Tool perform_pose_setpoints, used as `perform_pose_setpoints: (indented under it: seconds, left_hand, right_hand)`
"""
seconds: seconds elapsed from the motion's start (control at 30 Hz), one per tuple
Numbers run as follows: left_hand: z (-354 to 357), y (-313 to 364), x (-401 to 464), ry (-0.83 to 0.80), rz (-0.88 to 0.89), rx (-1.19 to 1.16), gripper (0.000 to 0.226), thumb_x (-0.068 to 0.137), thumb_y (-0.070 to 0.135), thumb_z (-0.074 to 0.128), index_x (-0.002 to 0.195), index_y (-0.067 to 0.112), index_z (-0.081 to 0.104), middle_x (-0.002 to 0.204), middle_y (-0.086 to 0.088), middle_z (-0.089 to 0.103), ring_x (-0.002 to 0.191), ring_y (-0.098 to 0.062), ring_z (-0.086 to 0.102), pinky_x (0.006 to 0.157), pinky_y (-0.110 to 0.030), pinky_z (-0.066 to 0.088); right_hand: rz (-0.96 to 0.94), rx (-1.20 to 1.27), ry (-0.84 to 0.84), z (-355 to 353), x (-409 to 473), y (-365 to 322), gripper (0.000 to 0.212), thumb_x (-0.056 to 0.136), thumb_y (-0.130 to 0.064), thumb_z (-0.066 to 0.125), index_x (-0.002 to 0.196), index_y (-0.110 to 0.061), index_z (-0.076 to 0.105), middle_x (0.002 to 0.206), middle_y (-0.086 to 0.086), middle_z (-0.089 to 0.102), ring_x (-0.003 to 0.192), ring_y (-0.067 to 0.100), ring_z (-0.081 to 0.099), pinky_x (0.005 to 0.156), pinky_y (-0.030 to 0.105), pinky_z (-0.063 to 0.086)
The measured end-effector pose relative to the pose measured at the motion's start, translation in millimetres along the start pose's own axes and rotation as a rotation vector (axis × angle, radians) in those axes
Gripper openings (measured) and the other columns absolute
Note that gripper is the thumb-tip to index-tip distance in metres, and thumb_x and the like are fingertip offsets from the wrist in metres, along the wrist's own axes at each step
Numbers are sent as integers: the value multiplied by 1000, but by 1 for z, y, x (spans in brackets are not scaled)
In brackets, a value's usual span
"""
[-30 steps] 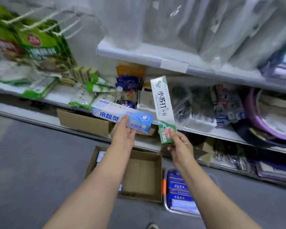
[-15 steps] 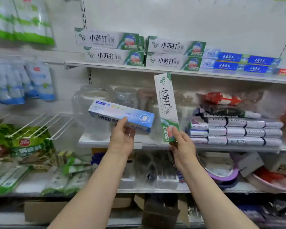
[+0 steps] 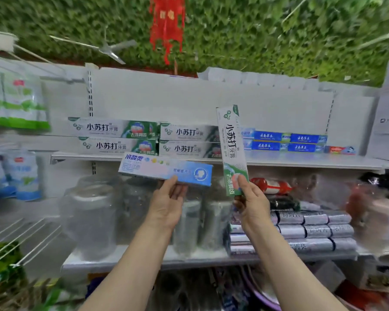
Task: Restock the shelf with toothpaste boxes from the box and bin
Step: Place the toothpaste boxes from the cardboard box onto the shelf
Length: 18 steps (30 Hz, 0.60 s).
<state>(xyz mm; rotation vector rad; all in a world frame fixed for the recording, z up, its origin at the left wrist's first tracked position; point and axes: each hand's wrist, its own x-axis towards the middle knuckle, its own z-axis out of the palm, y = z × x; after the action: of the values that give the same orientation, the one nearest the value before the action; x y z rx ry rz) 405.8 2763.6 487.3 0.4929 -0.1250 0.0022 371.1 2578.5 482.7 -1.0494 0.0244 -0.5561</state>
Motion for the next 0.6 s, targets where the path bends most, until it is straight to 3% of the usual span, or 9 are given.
perform_pose_setpoints:
  seconds: [0.1,0.17,0.27,0.37,0.5,0.6]
  left_hand:
    - [24,-19,15,-14,15,-27,31,95,2,56,123,13,54,84,-4,76,78,-14,73,66,-28,61]
    - [38,-34,22,-15,14,-43,30,95,-1,55,122,12,54,96,-8,72,91,-18,68,75,-31,58]
    - [60,-60,31,-11,10,-30,21,95,-5,55,109,10,58,100,-10,66,95,-19,64,91,-34,52]
    - [79,-85,41,-19,13,-17,18,95,-7,55,98,10,59,96,-9,67,93,-18,64,93,-34,51]
    - [101,-117,55,-39,18,-24,19,94,-9,55,103,7,59,98,-10,68,95,-19,65,101,-35,48]
    - [115,-140,64,-60,15,-12,24,93,-10,56,113,5,57,100,-12,67,94,-19,66,94,-35,52]
  right_hand:
    - [-10,25,-26,-9,28,-16,19,83,-28,76,91,-14,65,62,-7,63,45,5,50,42,16,42]
    - [-13,25,-37,-17,46,-26,15,88,-25,73,92,-13,65,65,-5,64,45,4,51,42,16,43]
    - [-40,-14,-41,-35,73,-38,35,74,-41,81,91,-14,67,77,4,63,57,12,52,51,20,48]
    - [-66,-14,-57,-52,95,-55,41,69,-45,83,93,-15,69,86,8,68,64,15,57,59,27,48]
    - [-98,-11,-36,-75,121,-83,19,87,-29,76,86,-13,66,69,1,66,49,7,51,44,17,45]
    - [-111,-18,-3,-96,138,-96,18,88,-29,75,81,-15,66,61,-5,66,49,9,50,43,18,45]
